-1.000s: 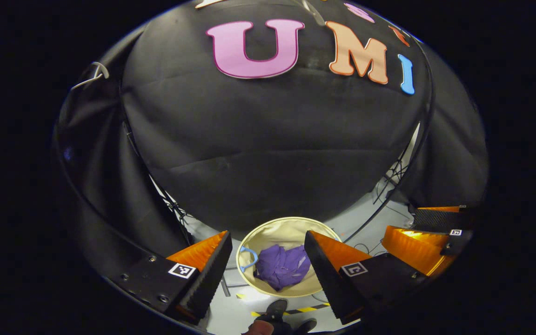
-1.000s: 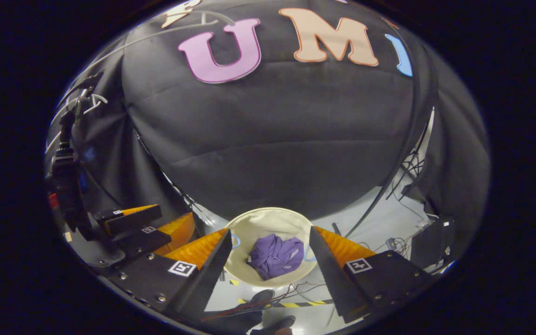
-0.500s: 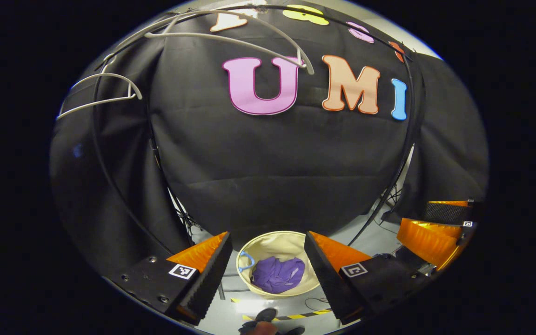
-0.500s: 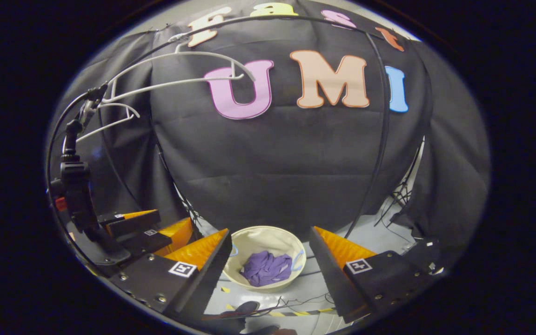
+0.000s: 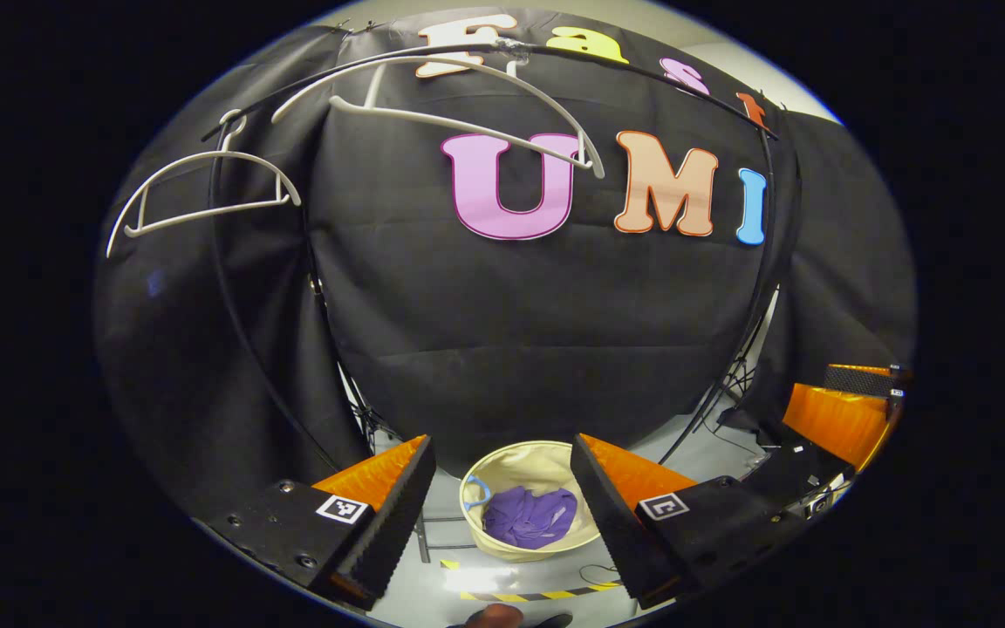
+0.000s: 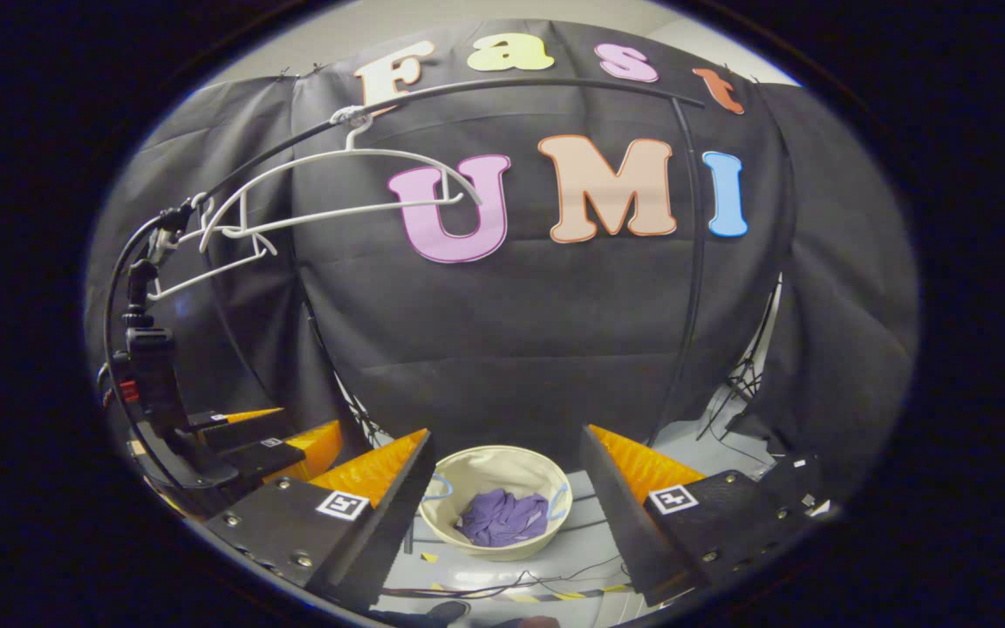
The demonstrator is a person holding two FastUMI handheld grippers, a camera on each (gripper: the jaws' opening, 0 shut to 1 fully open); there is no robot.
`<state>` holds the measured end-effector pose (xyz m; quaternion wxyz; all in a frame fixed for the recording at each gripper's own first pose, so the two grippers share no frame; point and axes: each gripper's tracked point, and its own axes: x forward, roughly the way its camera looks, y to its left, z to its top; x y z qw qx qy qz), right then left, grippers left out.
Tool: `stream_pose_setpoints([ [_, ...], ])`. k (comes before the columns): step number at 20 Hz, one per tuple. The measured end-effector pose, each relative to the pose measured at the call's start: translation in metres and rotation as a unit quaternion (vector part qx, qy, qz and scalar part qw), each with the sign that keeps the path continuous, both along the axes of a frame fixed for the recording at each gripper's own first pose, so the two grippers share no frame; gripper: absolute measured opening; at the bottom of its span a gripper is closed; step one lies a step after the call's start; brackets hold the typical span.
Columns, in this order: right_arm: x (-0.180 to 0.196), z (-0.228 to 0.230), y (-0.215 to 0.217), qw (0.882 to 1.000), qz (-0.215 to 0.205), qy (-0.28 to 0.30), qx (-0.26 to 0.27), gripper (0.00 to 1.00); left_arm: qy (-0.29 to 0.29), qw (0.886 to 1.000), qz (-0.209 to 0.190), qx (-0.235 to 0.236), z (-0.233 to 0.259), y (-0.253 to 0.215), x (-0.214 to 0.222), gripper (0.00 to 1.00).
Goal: Grasp the clothes on the hanger with both hands and then place them into the laundry hamper below.
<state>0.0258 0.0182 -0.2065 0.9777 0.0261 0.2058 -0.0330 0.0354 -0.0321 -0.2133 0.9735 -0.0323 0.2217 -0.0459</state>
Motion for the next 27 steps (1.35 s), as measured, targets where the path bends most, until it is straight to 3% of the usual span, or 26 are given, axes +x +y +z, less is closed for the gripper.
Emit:
stream_pose_setpoints([
  [3, 0.002, 0.016, 0.002, 1.0, -0.006, -0.021, 0.006, 0.96, -0.019, 1.0, 0.006, -0.003, 0.022, 0.009, -0.004, 0.97],
  [4, 0.003, 0.019, 0.001, 1.0, -0.006, -0.024, 0.002, 1.0, -0.024, 1.0, 0.008, -0.005, 0.031, 0.012, -0.006, 0.97],
  [7, 0.008, 0.034, -0.001, 0.999, -0.006, -0.037, -0.015, 1.0, -0.059, 0.998, 0.014, 0.002, 0.062, 0.024, -0.005, 0.97],
  [8, 0.011, 0.043, 0.0, 0.999, -0.007, -0.048, -0.017, 0.96, -0.071, 0.997, 0.014, 0.005, 0.074, 0.028, -0.005, 0.97],
  [11, 0.021, 0.073, 0.009, 0.997, -0.002, -0.078, -0.024, 1.0, -0.101, 0.995, 0.006, 0.002, 0.109, 0.031, -0.001, 0.98],
  [15, 0.027, 0.12, 0.012, 0.99, -0.008, -0.128, -0.05, 1.0, -0.118, 0.992, -0.011, -0.032, 0.151, 0.031, 0.003, 0.97],
  [16, 0.028, 0.129, 0.018, 0.989, -0.004, -0.139, -0.053, 0.96, -0.121, 0.992, -0.011, -0.04, 0.162, 0.031, 0.004, 0.97],
  [21, 0.028, 0.176, 0.025, 0.981, 0.008, -0.184, -0.058, 1.0, -0.152, 0.988, -0.01, -0.022, 0.193, 0.044, 0.015, 0.93],
  [27, -0.001, 0.167, 0.008, 0.982, -0.003, -0.181, -0.055, 0.95, -0.19, 0.98, -0.039, -0.034, 0.228, 0.036, -0.013, 0.93],
])
